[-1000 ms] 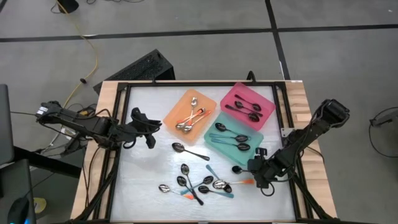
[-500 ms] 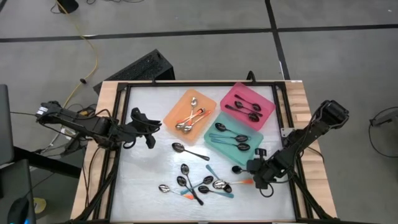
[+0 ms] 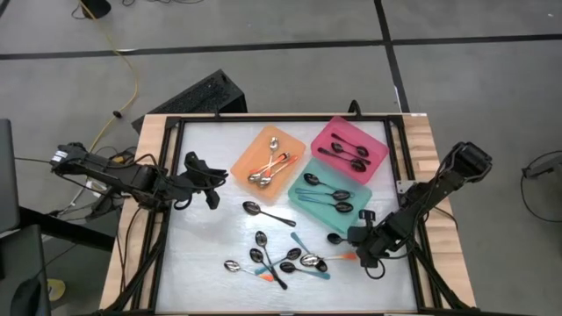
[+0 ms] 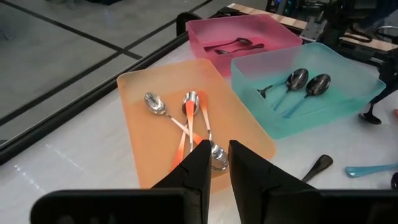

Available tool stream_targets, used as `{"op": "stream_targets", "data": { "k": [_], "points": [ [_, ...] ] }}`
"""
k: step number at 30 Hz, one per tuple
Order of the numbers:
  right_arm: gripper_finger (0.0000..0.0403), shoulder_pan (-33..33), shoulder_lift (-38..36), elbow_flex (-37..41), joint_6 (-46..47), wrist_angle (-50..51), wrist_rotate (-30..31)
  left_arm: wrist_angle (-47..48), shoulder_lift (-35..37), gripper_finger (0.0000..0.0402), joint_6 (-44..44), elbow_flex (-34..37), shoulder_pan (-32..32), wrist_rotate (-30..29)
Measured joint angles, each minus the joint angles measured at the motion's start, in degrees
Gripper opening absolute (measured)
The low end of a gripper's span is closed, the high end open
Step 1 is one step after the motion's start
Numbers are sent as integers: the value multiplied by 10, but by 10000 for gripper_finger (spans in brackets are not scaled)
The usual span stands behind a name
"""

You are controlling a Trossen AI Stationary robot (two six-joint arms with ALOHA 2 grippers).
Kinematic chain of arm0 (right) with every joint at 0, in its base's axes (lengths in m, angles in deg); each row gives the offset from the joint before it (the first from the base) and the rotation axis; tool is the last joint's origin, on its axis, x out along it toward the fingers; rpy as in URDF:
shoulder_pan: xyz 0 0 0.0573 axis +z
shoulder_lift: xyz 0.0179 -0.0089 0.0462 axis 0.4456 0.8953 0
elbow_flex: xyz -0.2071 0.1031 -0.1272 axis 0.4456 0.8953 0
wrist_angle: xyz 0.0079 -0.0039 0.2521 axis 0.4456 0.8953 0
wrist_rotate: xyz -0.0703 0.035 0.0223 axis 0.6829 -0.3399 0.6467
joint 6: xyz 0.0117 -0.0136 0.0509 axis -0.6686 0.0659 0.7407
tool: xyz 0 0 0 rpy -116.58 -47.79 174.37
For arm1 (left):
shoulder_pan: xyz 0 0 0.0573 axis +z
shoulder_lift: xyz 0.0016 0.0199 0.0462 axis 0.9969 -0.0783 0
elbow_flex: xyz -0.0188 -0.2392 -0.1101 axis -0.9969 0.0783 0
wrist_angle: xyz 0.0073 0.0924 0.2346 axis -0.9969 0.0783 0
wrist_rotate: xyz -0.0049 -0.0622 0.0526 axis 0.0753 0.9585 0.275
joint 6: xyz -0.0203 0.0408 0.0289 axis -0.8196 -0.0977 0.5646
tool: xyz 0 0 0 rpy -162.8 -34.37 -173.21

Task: Sort silverware by color (type)
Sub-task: Put the black spoon into the pink bin

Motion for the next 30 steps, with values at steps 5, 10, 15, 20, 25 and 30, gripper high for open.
{"op": "stream_targets", "data": {
  "k": [5, 10, 15, 20, 25, 30],
  "points": [
    [5, 0, 2, -23, -4, 21, -3, 0, 0, 41, 0, 0, 0, 0],
    [4, 1, 4, -47, -3, 47, -13, 1, 0, 41, 0, 0, 0, 0],
    [3, 6, -2, -73, -18, 45, -8, 1, 0, 41, 0, 0, 0, 0],
    [3, 5, -17, -99, -24, 58, 14, 1, 0, 41, 0, 0, 0, 0],
    [2, -5, -81, -116, -51, 61, 48, 0, 0, 41, 0, 0, 0, 0],
    [3, -43, -178, -121, -54, 115, 114, 0, 0, 41, 0, 0, 0, 1]
  ]
}}
